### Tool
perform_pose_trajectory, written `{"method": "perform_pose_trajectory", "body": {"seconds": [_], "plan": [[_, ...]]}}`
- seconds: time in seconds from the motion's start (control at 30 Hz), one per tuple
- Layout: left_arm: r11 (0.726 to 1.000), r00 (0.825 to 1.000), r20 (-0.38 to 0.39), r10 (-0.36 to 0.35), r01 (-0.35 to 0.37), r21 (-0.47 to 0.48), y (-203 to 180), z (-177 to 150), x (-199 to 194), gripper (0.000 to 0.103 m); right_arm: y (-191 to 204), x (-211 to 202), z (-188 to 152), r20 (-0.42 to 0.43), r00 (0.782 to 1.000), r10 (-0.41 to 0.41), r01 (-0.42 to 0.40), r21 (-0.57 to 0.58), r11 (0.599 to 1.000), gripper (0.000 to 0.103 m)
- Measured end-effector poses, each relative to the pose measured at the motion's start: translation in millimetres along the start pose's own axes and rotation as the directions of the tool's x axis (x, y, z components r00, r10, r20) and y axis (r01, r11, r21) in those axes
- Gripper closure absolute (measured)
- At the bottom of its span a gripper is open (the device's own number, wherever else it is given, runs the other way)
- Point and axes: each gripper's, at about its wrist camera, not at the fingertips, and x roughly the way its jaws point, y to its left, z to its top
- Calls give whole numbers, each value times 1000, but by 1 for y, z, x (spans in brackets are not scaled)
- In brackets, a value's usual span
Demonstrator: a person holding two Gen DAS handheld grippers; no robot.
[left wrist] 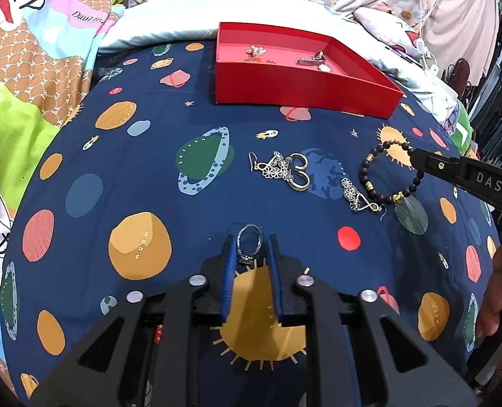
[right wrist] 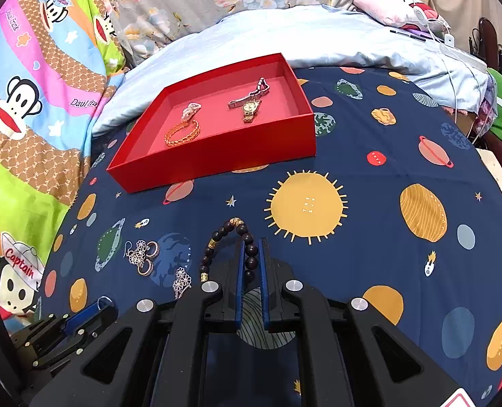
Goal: Organize jewelry
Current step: 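Grasp the silver ring with the left tool while the right tool grasps the black bead bracelet, then carry the ring and bracelet into the red tray and open both tools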
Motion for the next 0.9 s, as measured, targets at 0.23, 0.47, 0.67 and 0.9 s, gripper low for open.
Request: {"method": "perform_pose_trajectory", "body": {"seconds": [0.23, 0.47, 0.67, 0.9], "plan": [[999, 1000, -10, -29, 29, -14, 2, 2, -3, 94, 4, -4, 1, 9, 1000, 11, -11, 0, 1000, 96], [998, 998, 26, -55, 55, -6, -4, 14, -21, 94, 8, -22, 13, 46, 999, 28, -27, -22, 999, 96], [997, 994, 74, -78, 75, 34, -10, 39, -41, 94, 12, -42, 30, 90, 995, 50, -46, -54, 998, 96], [995, 988, 133, -80, 70, 77, -11, 91, -46, 94, 20, -59, 71, 144, 985, 95, -79, -109, 991, 96]]}}
